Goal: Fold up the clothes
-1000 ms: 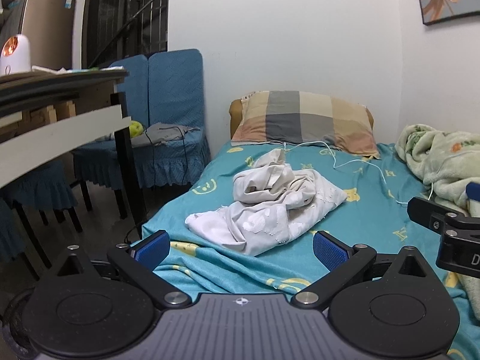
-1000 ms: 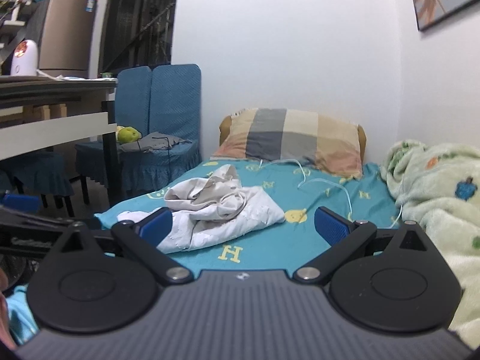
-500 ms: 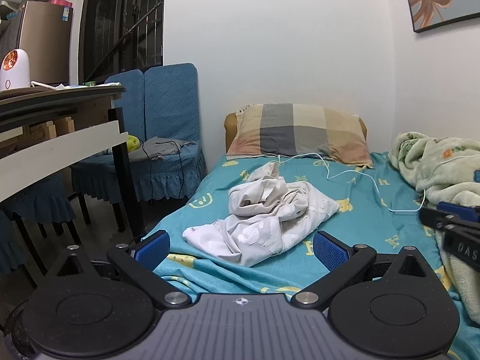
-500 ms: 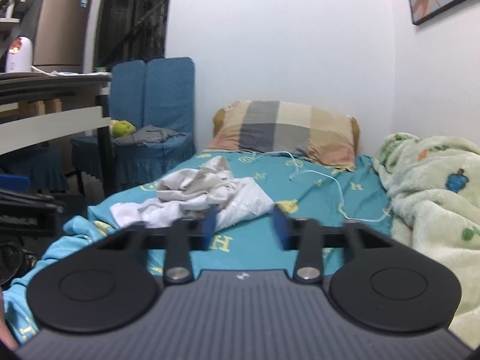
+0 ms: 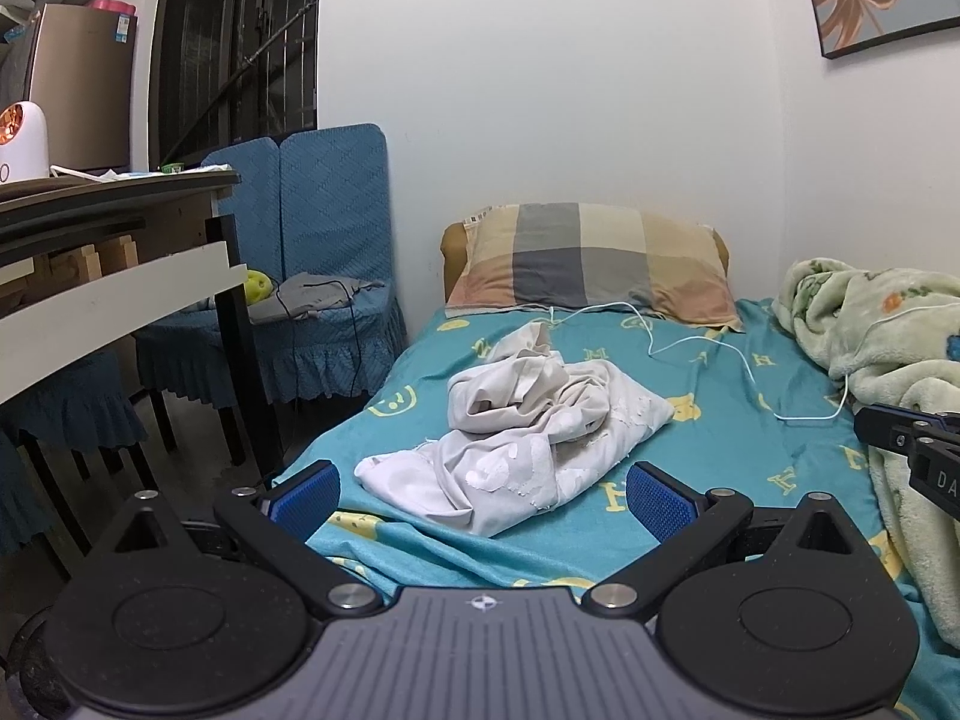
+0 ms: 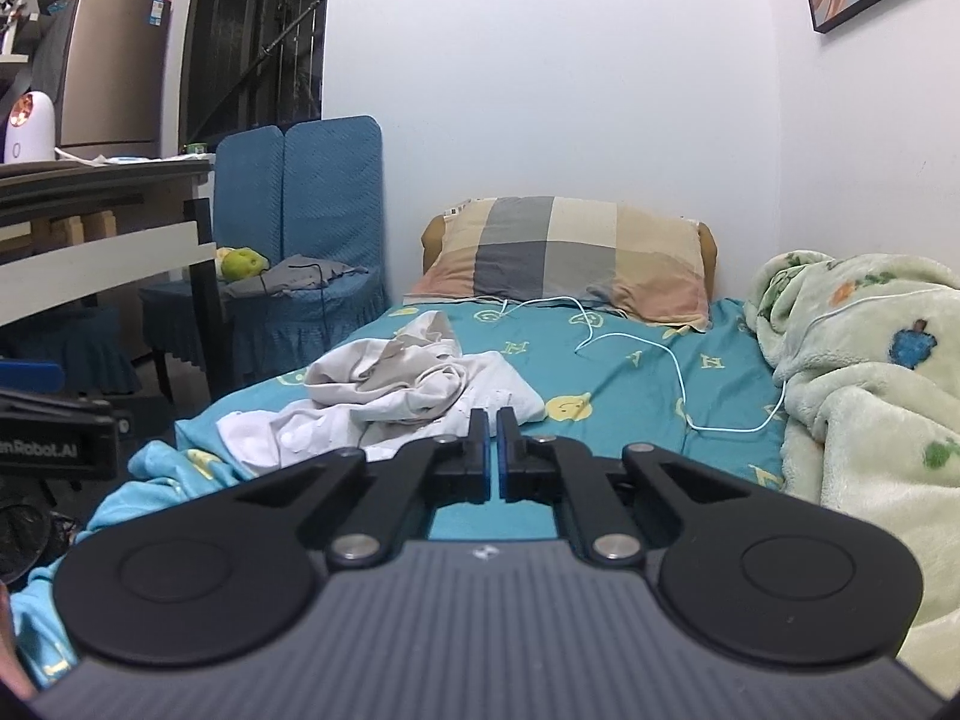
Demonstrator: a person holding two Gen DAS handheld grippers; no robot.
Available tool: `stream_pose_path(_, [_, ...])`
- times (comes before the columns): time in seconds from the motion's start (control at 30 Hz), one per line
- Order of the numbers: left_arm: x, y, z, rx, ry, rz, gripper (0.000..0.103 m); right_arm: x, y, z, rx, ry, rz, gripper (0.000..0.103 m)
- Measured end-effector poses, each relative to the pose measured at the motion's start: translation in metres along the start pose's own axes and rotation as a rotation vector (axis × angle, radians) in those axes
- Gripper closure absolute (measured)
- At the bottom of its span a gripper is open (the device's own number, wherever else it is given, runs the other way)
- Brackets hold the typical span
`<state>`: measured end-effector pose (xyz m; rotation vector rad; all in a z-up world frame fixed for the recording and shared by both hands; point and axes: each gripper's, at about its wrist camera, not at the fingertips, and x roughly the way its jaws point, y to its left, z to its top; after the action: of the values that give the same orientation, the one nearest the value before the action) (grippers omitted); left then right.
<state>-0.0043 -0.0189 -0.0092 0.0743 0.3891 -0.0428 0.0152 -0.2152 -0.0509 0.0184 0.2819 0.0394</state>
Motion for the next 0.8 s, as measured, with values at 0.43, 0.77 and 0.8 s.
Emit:
stream_pose_path(0.43, [0.021, 0.001, 0.015, -0.017, 0.024, -0.045, 0.002, 0.004, -0.003, 0.001, 0.035, 0.008, -0.002, 0.098])
stream_pose_path(0.77, [0.059, 0.004, 0.034, 0.020, 0.065, -0.065, 0.002, 0.007, -0.008, 0.000, 0.054, 0.008, -0.003, 0.098])
stream_pose_path(0.8, [0.065, 0.004, 0.036, 0.024, 0.073, -0.069, 0.002, 0.007, -0.008, 0.000, 0.055, 0.010, -0.005, 0.098])
